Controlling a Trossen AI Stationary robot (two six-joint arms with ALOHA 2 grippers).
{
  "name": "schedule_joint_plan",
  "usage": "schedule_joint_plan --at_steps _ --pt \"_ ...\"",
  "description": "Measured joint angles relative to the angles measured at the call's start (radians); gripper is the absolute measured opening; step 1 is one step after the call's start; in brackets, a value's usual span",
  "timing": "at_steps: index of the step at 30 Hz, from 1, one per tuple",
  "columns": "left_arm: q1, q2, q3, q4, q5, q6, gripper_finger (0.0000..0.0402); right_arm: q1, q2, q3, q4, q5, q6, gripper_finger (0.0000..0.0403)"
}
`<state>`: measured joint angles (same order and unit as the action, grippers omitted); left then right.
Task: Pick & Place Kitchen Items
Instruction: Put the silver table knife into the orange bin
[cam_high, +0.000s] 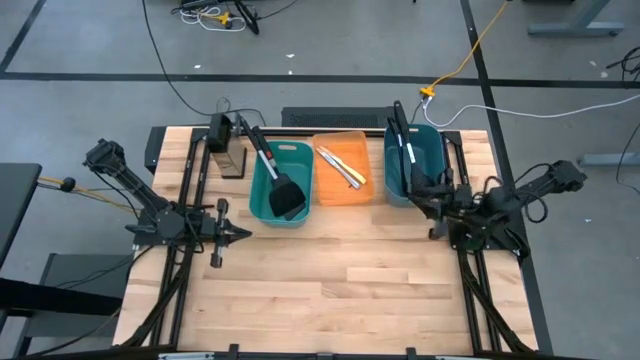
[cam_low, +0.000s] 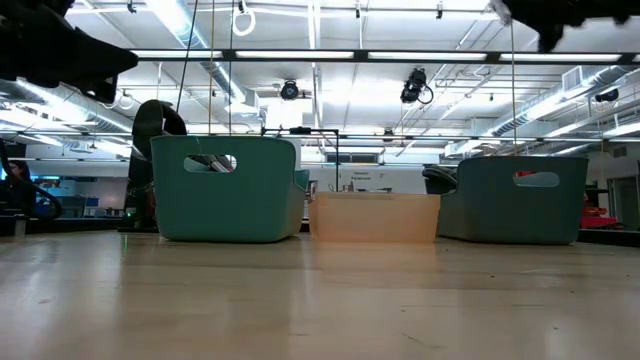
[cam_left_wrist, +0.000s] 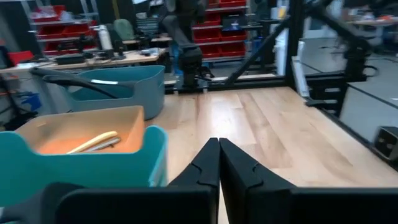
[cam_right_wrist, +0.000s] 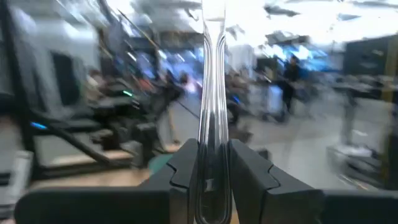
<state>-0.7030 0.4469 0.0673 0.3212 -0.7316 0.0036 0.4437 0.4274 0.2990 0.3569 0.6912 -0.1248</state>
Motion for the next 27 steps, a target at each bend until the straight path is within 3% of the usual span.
schedule_joint_plan --at_steps 5,12,15,18,20,27 --pt "0.0 0.0 0.0 0.007 -0.069 0.0 0.0017 -0.076 0.304 0.33 -0.295 0.051 0.109 0.0071" --pt "0.0 0.0 0.0 0.01 -0.069 -0.025 0.0012 -0.316 0.664 0.704 -0.668 0.044 0.343 0.0071" --pt "0.0 0.0 0.0 0.01 -0.069 -0.025 0.0008 -0.436 0.78 0.747 -0.691 -0.085 0.395 0.0071" --pt "0.0 0.0 0.0 0.01 -0.068 -0.024 0.0007 -0.568 0.86 0.728 -0.561 -0.306 0.406 0.0071" --pt "0.0 0.0 0.0 0.01 -0.06 -0.025 0.001 -0.642 0.907 0.713 -0.51 -0.398 0.438 0.0071" --pt "0.0 0.0 0.0 0.011 -0.057 -0.022 0.0015 -0.748 1.089 0.706 -0.527 -0.47 0.535 0.0071"
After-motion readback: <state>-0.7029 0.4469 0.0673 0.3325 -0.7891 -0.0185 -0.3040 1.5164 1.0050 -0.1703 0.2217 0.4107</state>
